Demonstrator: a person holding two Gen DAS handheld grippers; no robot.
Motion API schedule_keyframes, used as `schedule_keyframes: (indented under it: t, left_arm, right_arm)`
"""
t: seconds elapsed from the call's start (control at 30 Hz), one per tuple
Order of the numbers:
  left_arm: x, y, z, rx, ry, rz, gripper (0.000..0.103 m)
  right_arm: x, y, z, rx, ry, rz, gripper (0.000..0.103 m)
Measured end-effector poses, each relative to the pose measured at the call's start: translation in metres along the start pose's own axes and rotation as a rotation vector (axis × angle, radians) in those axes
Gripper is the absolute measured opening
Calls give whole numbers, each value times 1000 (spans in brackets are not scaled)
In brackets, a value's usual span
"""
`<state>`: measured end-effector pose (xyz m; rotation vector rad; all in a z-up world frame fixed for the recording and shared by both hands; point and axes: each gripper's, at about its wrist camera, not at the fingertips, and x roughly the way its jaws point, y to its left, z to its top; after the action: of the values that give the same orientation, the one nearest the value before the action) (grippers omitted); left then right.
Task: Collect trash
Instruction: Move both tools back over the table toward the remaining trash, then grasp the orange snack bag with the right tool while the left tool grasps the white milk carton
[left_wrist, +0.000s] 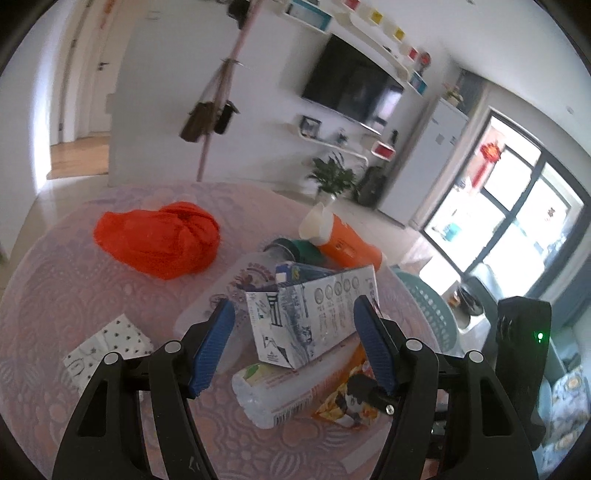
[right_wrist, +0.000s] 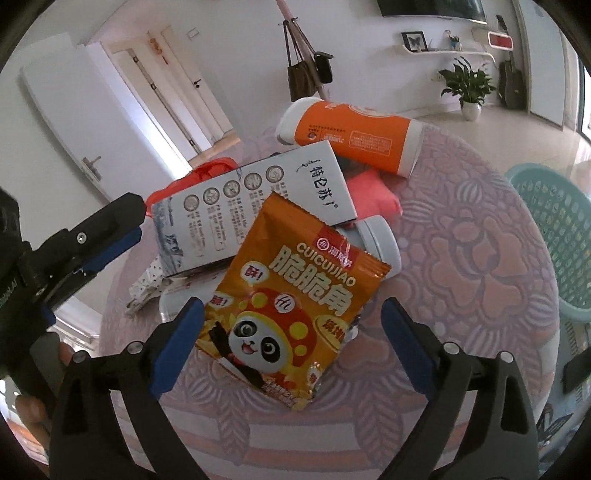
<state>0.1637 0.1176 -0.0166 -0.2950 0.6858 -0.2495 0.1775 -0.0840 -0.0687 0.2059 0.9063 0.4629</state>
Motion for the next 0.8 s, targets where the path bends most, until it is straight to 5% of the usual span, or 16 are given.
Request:
schedule_keyframes:
  t: [0.23, 0.3, 0.47, 0.6, 0.8]
  left_arm:
    - [12, -7, 11, 90, 37, -18, 70]
    - [17, -11, 16, 108, 48, -19, 70]
    - [21, -12, 26, 120, 46, -9, 70]
    - [25, -20, 19, 187, 125, -48, 73]
    - [26, -47, 24, 410, 105, 119, 83]
  right_arm:
    - [13, -12, -6, -18, 78, -33, 13]
    - [14, -17, -9, -17, 82, -42, 3]
    - [1, -31, -13, -11, 46, -63, 2]
    - [-16, -44, -8, -20, -8, -107, 1]
    - [-21, -53, -2, -19, 0, -32, 3]
